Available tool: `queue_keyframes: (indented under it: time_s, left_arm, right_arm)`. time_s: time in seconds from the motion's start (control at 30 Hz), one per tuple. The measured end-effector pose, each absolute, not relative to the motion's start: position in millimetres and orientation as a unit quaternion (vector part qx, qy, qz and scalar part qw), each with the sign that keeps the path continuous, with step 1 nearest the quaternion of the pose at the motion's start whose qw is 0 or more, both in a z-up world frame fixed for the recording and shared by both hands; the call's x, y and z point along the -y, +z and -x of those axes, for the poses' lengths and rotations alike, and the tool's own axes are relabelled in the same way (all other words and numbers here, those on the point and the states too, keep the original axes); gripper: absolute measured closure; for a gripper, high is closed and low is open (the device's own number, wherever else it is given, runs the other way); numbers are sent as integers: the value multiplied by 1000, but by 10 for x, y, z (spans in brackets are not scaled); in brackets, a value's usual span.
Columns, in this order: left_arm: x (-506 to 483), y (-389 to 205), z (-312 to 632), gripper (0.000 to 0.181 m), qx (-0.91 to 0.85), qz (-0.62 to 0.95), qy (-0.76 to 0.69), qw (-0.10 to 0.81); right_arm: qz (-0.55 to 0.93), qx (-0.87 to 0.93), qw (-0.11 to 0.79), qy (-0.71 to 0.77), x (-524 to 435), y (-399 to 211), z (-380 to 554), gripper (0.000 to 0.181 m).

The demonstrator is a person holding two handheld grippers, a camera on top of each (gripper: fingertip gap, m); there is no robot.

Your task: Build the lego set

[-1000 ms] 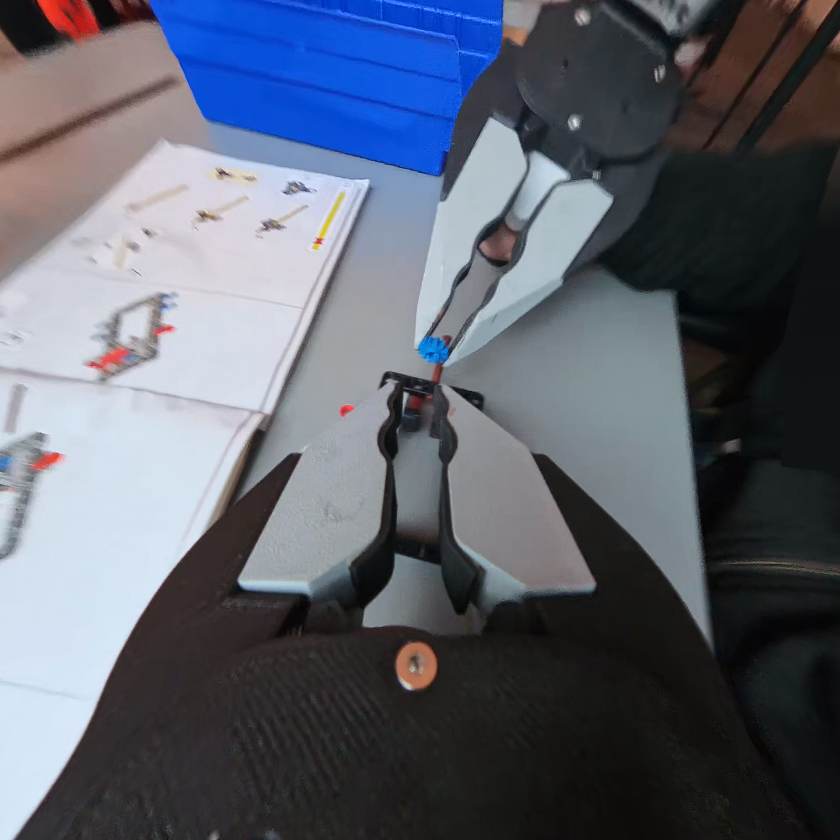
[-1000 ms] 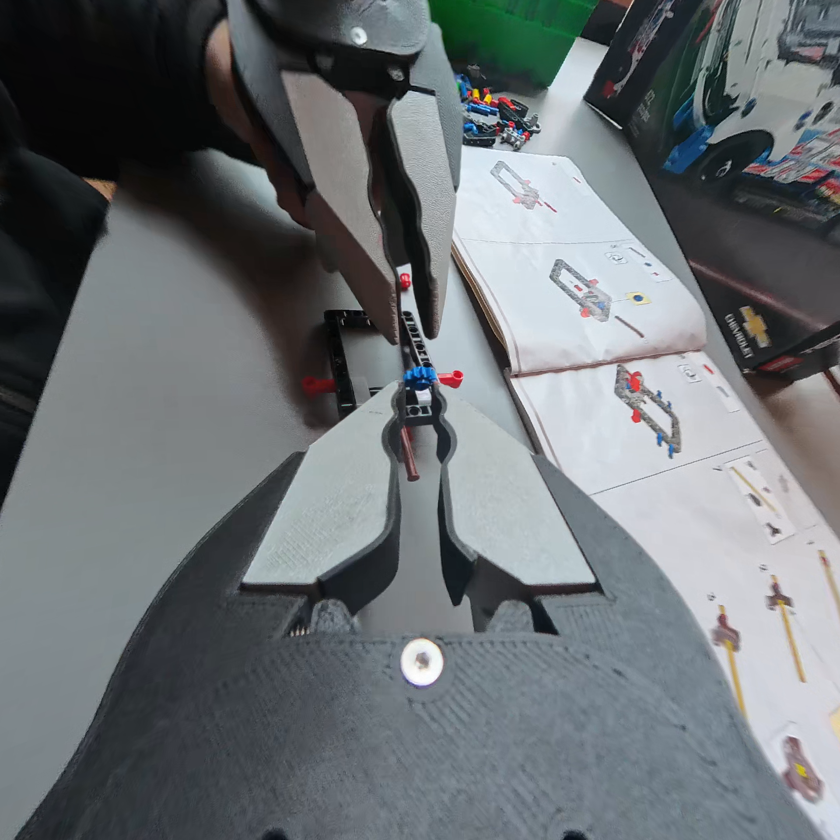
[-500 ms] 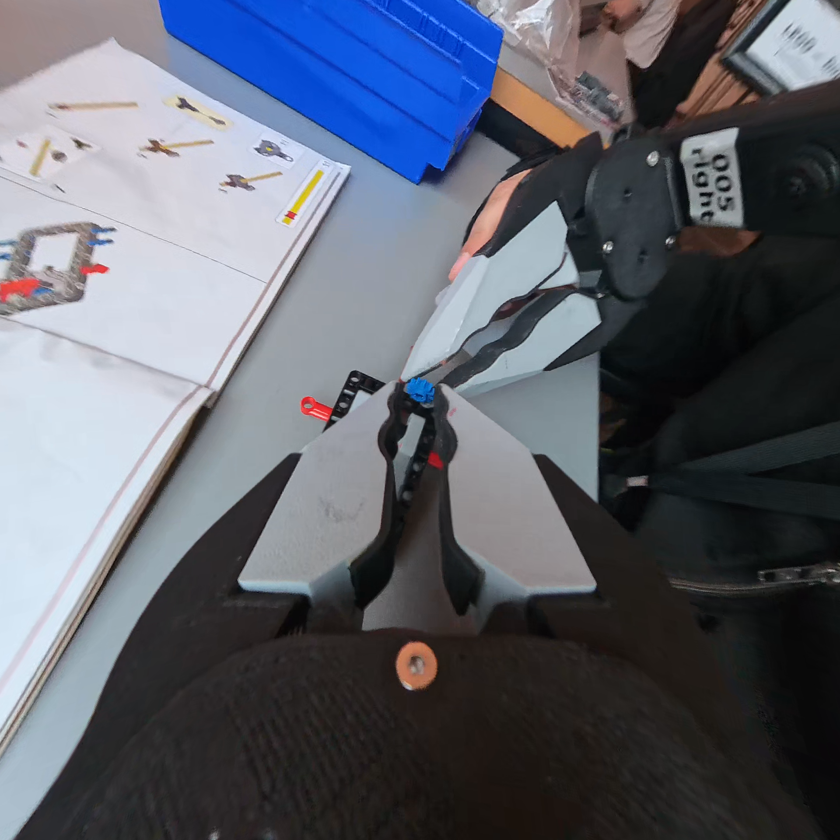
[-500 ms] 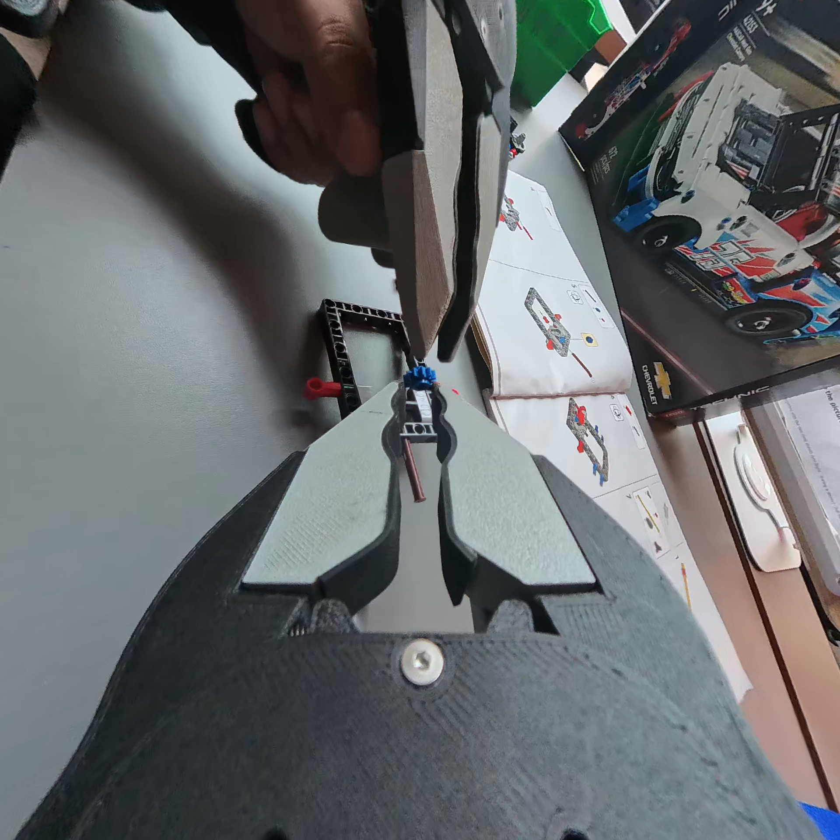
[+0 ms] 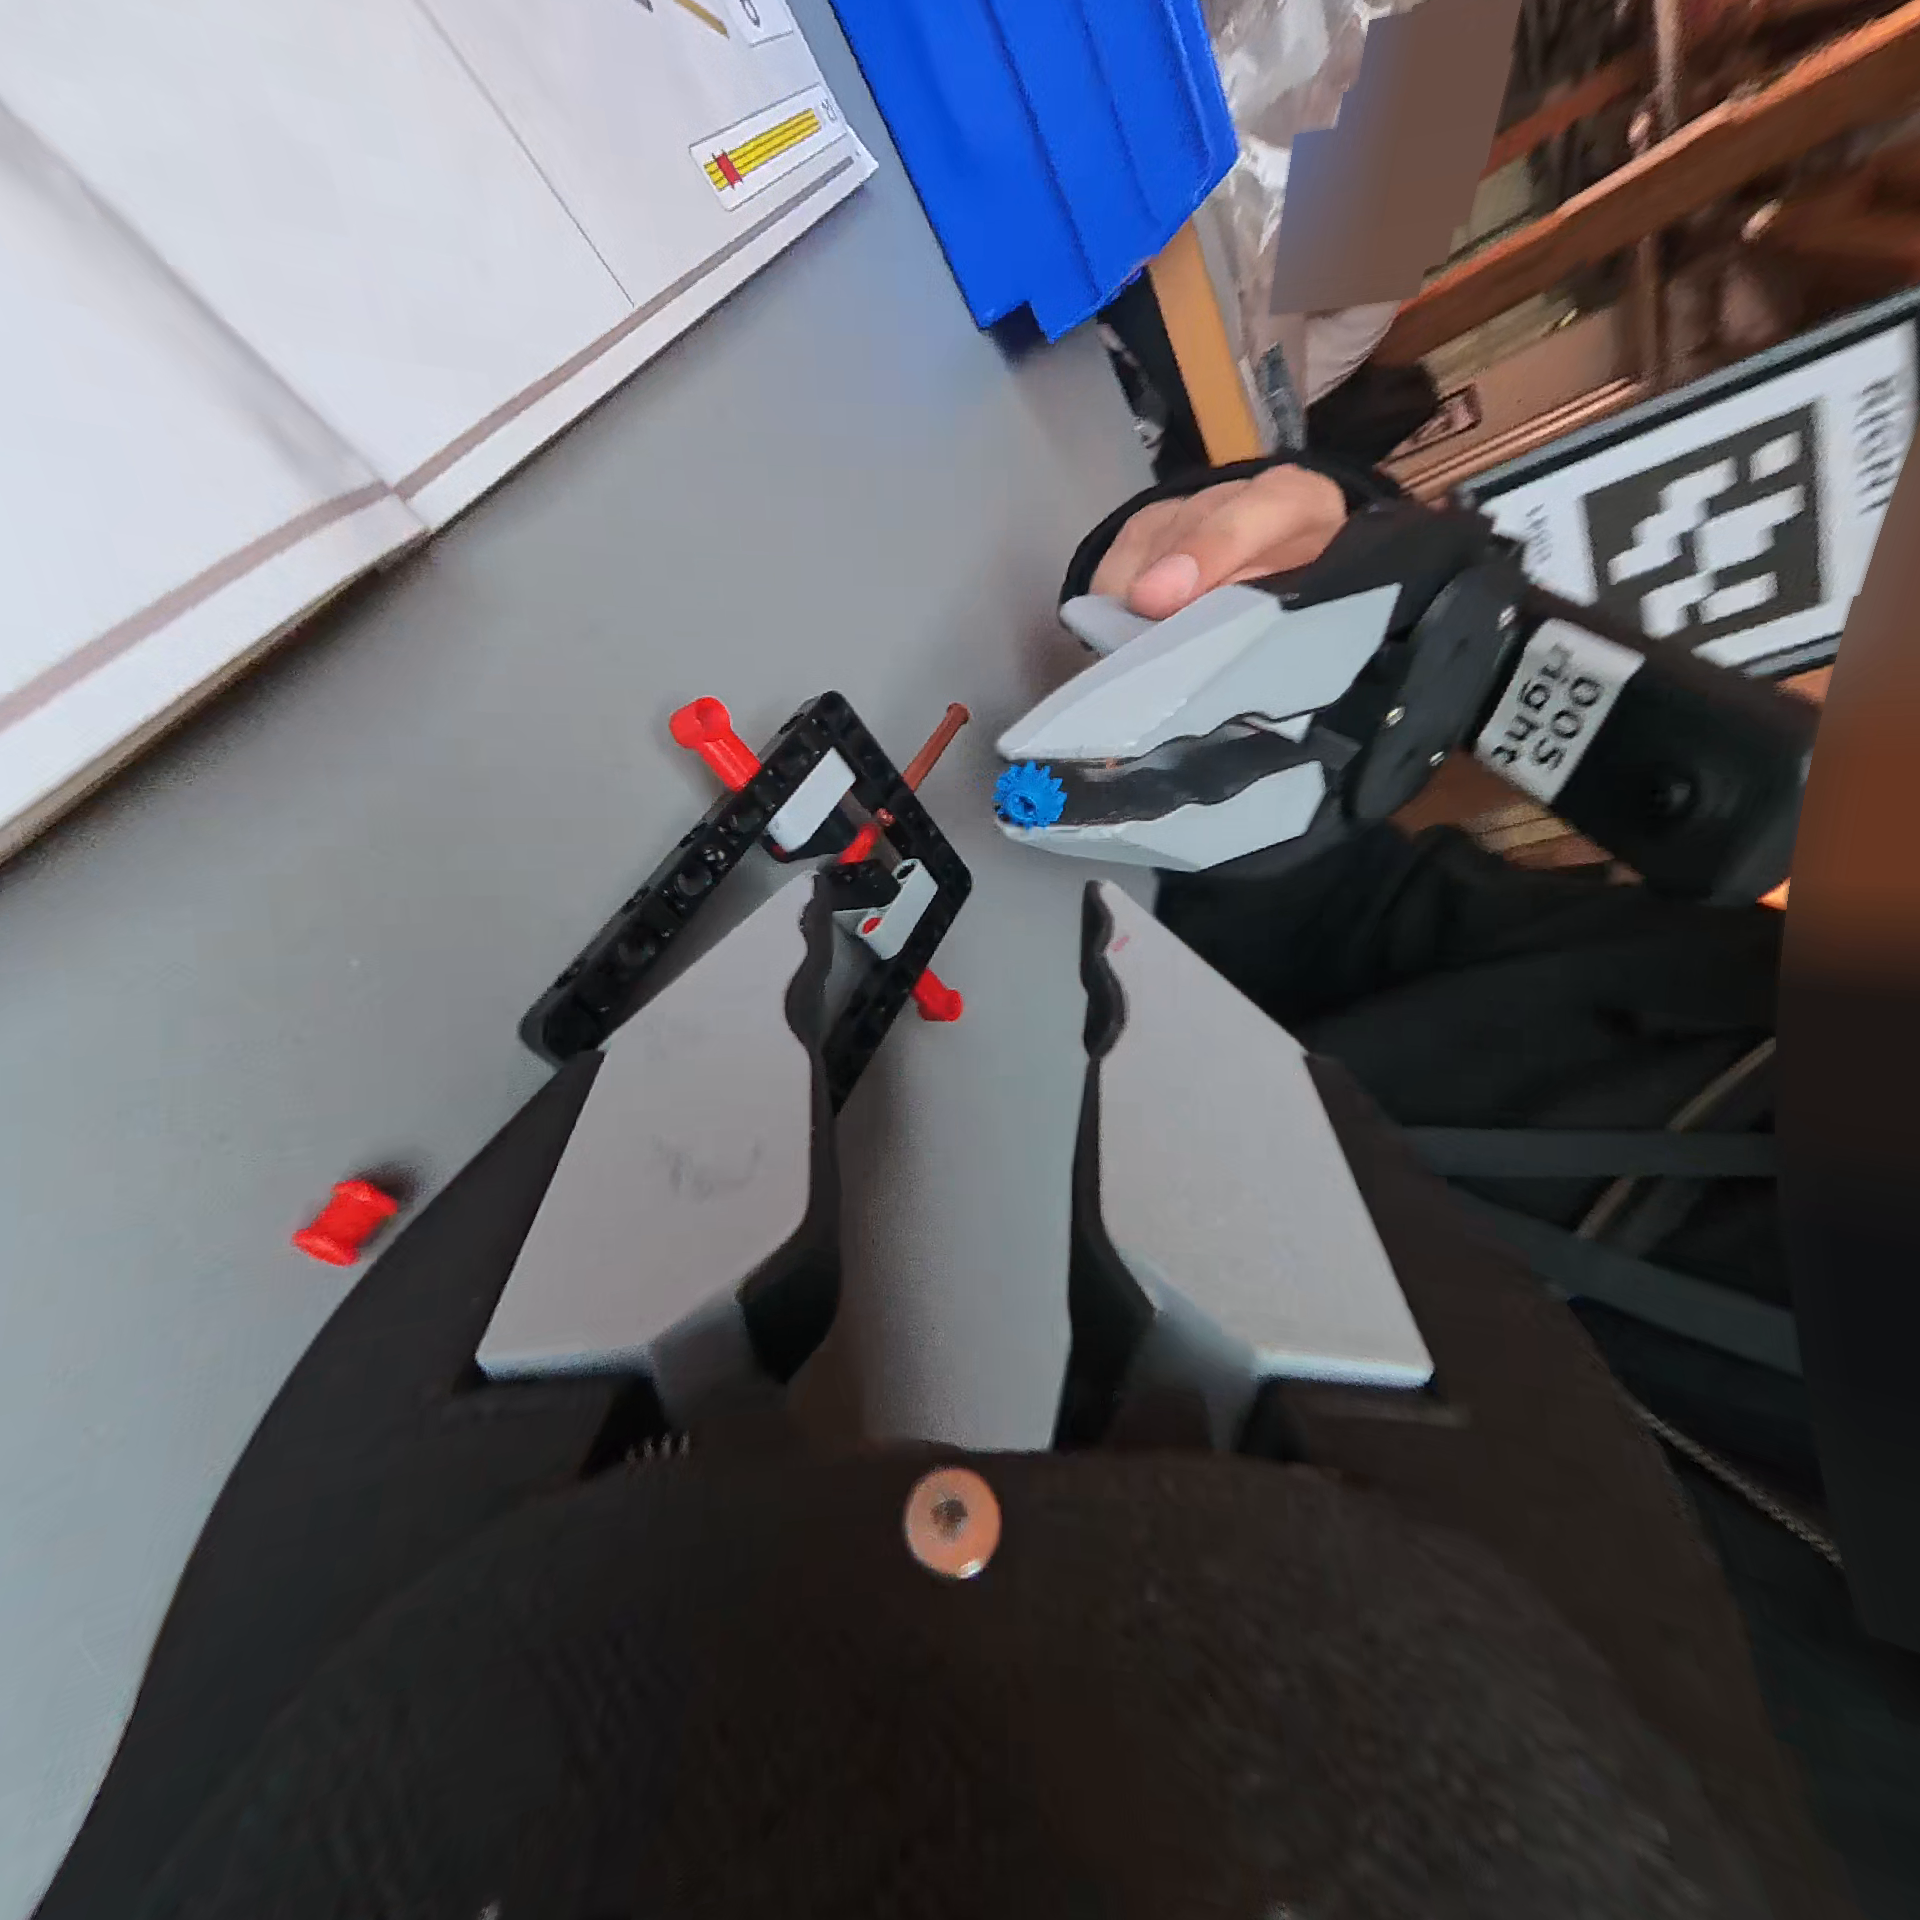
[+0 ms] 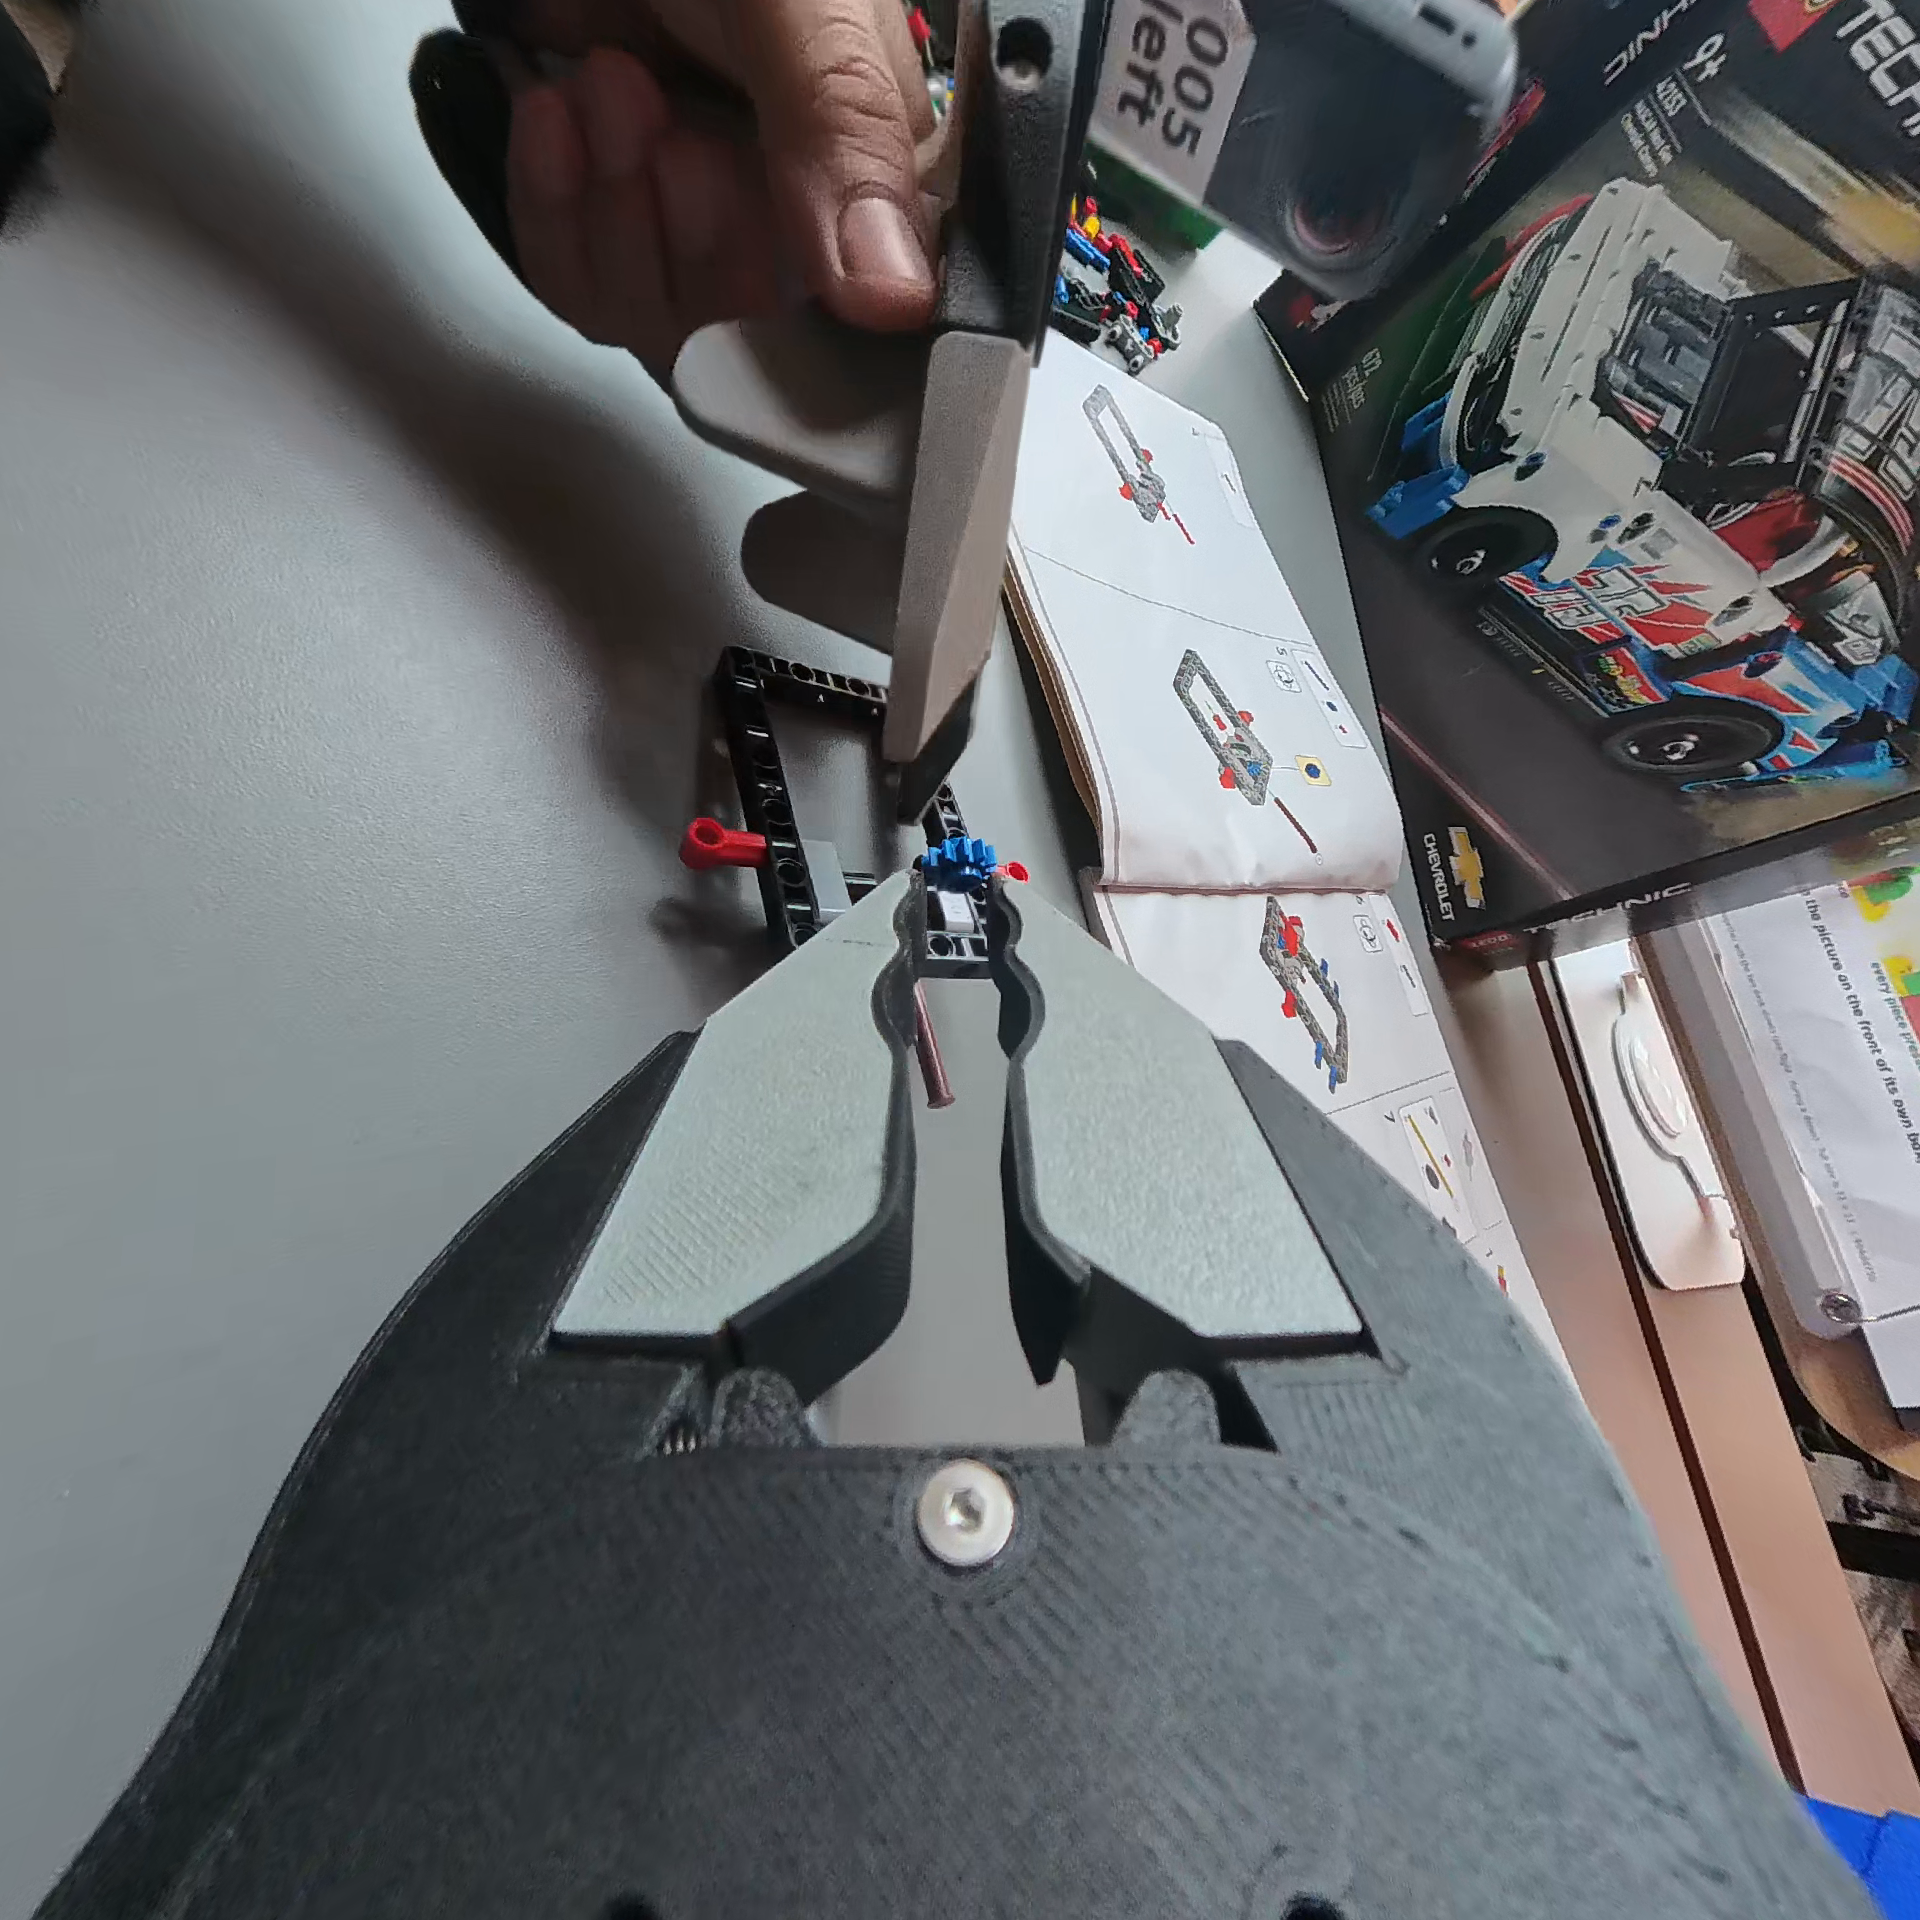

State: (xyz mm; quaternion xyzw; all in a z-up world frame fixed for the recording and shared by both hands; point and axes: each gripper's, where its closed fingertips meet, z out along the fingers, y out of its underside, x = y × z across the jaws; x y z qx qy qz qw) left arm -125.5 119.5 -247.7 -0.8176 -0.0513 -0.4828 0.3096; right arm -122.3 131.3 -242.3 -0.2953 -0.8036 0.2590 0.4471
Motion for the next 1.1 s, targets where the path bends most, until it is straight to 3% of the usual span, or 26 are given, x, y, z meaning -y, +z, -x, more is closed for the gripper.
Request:
queue_keyframes:
  time_s: [0.3, 0.63, 0.8, 0.93, 1.1]
  left_arm:
    - [-1228, -2513, 1149, 119, 110, 791, -539, 267]
    - [-1295, -2512, 1139, 134, 115, 789, -536, 277]
    - [-1277, -2517, 1163, 134, 105, 798, -523, 280]
    - [-1230, -2554, 1223, 144, 15, 843, -424, 330]
    - [-1248, -2394, 1213, 158, -227, 845, -191, 445]
  right_arm:
    - [341, 766, 456, 298, -1562, -2242, 1149, 173]
    - [333, 785, 433, 294, -1486, -2348, 1129, 173]
    - [333, 791, 421, 295, -1452, -2392, 1130, 173]
    - [335, 792, 406, 310, -1418, -2402, 1120, 173]
    - [355, 787, 357, 357, -1361, -2413, 1100, 174]
